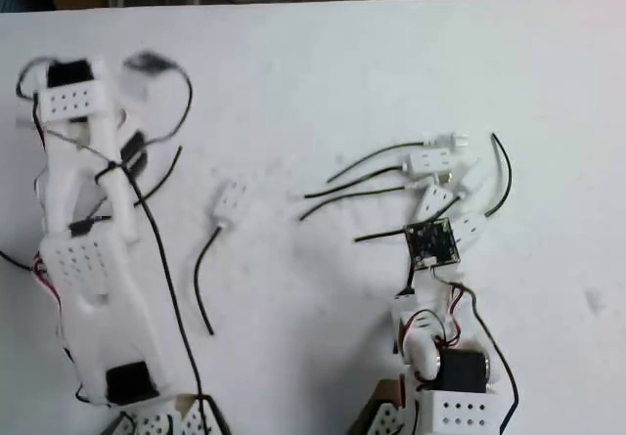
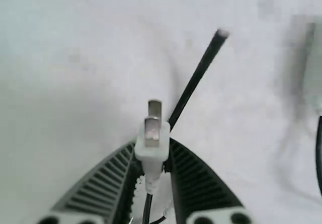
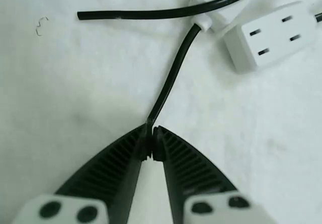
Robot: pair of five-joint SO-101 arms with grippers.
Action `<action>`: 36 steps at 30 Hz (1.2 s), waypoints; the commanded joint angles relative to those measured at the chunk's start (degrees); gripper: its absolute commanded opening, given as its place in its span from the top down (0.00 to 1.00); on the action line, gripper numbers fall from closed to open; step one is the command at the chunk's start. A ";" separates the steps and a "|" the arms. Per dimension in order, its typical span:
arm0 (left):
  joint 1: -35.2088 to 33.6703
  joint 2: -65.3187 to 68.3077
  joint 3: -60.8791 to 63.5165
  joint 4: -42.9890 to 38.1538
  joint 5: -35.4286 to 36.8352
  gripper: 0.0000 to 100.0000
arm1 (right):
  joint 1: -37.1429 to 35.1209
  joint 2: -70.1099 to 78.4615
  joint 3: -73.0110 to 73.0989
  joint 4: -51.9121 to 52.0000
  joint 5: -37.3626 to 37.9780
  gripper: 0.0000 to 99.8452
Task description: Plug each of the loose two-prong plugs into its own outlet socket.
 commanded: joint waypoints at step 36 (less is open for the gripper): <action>40.48 -133.58 107.16 -76.04 54.33 0.98 | -0.13 -0.48 0.62 -0.84 -0.09 0.98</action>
